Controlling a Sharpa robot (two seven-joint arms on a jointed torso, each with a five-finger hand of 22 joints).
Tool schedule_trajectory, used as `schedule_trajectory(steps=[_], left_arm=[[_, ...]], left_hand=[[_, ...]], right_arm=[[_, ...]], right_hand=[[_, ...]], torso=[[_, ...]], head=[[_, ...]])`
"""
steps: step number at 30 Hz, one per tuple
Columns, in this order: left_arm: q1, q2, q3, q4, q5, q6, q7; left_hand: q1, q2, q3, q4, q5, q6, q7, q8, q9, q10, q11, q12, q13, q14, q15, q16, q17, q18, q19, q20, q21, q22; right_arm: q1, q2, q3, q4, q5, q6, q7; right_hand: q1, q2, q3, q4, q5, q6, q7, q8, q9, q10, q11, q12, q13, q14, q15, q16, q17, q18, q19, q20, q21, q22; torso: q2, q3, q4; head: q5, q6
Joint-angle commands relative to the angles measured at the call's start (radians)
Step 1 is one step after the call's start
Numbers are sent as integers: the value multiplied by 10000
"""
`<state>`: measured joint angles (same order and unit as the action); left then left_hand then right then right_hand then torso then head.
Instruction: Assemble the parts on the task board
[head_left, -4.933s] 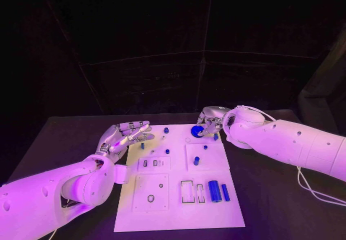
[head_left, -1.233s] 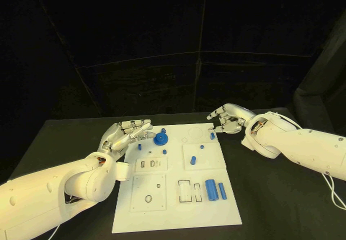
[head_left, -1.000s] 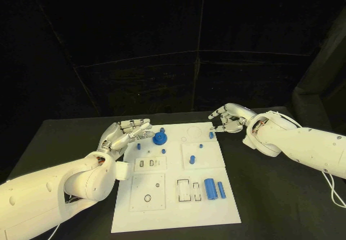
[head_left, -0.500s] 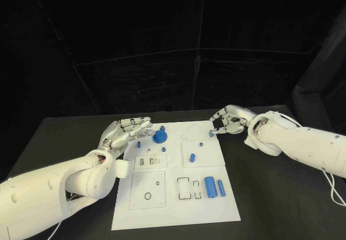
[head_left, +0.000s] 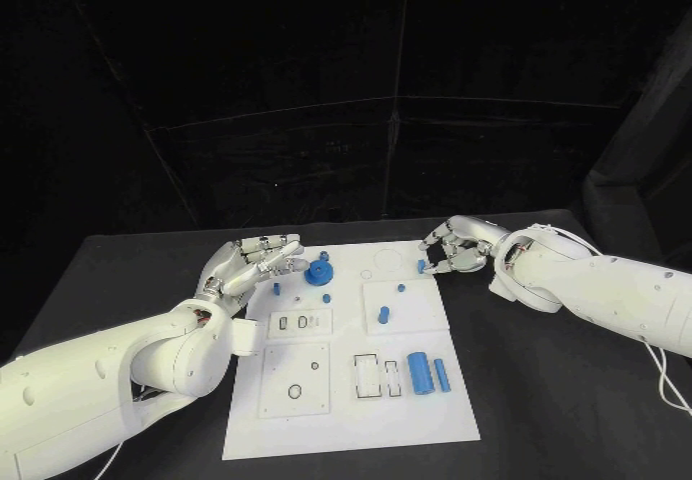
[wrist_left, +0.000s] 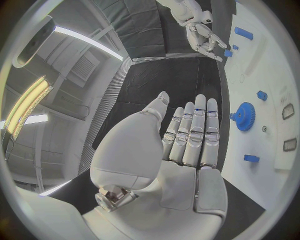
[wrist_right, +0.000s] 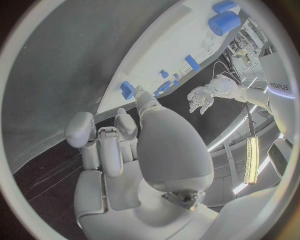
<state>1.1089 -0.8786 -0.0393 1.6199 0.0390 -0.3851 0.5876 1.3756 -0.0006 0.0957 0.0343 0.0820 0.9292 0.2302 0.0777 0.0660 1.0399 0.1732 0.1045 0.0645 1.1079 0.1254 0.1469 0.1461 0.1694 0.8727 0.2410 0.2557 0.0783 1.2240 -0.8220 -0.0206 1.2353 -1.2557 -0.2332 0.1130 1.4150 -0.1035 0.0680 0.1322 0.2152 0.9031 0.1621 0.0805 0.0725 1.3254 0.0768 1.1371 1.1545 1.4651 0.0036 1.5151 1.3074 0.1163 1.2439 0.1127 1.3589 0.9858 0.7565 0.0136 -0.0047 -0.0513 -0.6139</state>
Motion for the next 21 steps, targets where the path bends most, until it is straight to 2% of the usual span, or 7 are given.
schedule_trajectory(steps=[1,12,21], left_arm=[[5,15,8,6,-68,136,86],[4,8,8,-7,-68,117,86],[5,-7,8,-7,-68,110,79]], left_hand=[[-20,92,-12,-74,-48,45,-9,-19,3,73,4,-35,3,52,34,-35,10,156,56,42,-46,-10],[-20,92,-12,-74,-48,45,-9,-19,3,73,4,-35,3,52,34,-35,10,156,56,42,-46,-10],[-20,92,-12,-74,-48,45,-9,-19,3,73,4,-35,3,52,34,-35,10,156,56,42,-46,-10]], right_arm=[[13,37,3,-20,-149,258,34],[0,174,3,-256,-334,418,-3],[-51,252,3,-325,-347,639,-26]], right_hand=[[58,106,9,-89,51,158,-23,89,23,32,-70,85,35,734,-68,-34,1120,-48,-30,-51,-62,15],[157,358,84,-215,-97,522,-89,209,40,217,-136,350,287,744,-126,-29,1154,-57,5,-106,-49,53],[183,419,118,-294,-149,710,-125,254,40,295,-168,466,397,755,-153,-13,1200,-67,37,-133,-30,98]], torso=[[5,0,4],[-6,-1,5],[1,6,6]], head=[[-11,-23],[-13,-66],[-9,-83]])
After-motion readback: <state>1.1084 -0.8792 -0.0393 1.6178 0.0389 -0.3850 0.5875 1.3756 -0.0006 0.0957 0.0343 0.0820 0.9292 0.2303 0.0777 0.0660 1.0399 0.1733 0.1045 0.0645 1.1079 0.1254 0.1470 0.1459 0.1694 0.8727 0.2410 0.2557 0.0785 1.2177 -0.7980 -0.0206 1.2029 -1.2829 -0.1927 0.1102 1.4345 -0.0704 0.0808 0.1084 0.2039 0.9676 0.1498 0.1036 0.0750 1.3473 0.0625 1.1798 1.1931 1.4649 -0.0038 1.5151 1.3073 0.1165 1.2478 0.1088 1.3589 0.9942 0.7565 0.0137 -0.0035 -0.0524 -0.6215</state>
